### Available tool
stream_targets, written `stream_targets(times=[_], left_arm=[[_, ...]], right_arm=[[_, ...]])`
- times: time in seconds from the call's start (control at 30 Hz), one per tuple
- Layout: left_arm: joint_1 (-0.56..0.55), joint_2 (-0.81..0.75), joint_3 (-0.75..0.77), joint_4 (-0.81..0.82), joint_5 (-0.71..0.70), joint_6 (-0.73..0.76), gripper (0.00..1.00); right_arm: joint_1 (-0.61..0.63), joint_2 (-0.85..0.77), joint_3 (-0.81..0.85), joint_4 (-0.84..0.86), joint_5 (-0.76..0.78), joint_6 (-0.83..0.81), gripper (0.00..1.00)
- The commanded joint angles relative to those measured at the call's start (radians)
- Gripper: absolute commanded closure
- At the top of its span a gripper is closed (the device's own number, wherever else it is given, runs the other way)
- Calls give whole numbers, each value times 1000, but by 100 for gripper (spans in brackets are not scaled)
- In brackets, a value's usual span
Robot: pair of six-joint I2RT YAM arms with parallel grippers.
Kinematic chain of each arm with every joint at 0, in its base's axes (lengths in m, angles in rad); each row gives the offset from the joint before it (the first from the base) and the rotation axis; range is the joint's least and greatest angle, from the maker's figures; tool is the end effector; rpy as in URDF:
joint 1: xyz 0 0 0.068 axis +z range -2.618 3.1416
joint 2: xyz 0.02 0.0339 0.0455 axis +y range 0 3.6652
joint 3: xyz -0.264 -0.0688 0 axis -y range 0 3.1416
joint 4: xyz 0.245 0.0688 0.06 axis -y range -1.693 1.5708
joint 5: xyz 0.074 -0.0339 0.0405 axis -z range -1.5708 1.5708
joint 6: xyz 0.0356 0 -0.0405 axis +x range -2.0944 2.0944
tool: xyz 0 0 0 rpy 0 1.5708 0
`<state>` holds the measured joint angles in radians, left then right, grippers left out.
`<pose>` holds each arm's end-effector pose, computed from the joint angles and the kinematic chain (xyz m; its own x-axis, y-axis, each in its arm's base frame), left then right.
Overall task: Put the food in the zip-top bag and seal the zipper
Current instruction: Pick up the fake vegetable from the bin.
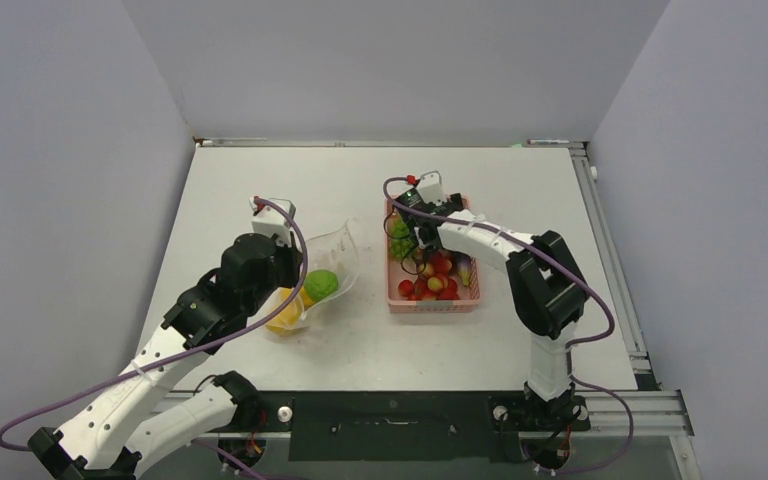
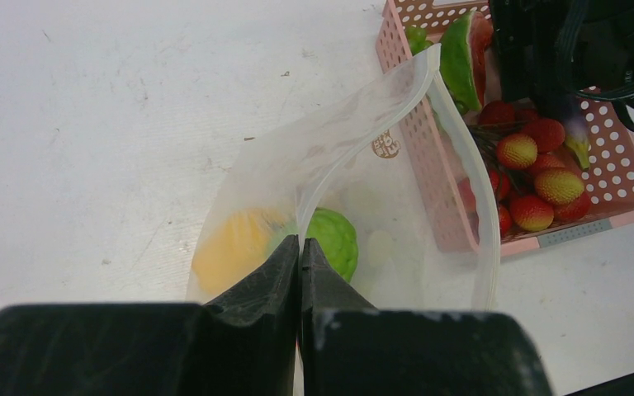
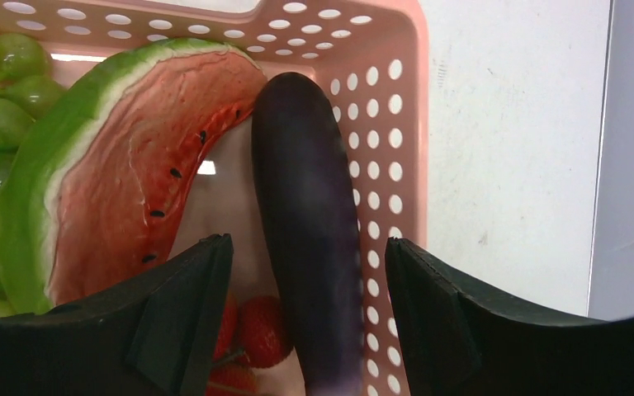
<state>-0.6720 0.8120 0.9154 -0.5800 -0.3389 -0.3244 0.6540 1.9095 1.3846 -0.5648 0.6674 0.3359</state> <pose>0.1415 -0.0975 0.3407 -0.4538 -0.0232 -0.8908 0.2230 0.9649 -0.1387 0.3285 0.2240 0.2013 -0.7468 -0.2463 -0.6177 -0.0046 0.9308 -0.3655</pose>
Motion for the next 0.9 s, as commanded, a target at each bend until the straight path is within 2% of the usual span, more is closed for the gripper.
stream_targets(times=[0.0, 0.27, 0.53, 0.67, 0.87], left_arm=[[8, -2, 44, 35, 10, 7, 100], [8, -2, 43, 34, 10, 8, 100], [8, 0, 43, 34, 8, 8, 100], [8, 1, 43, 34, 6, 8, 100], [8, -2, 45, 31, 6, 8, 100]], right_arm=[[-18, 43, 63, 16, -2, -33, 32], [-39, 111, 85, 21, -15, -51, 33], [-44, 141, 80, 30, 44, -58, 35], [-46, 142, 75, 45, 50, -60, 44], [-47, 130, 78, 48, 49, -53, 66]])
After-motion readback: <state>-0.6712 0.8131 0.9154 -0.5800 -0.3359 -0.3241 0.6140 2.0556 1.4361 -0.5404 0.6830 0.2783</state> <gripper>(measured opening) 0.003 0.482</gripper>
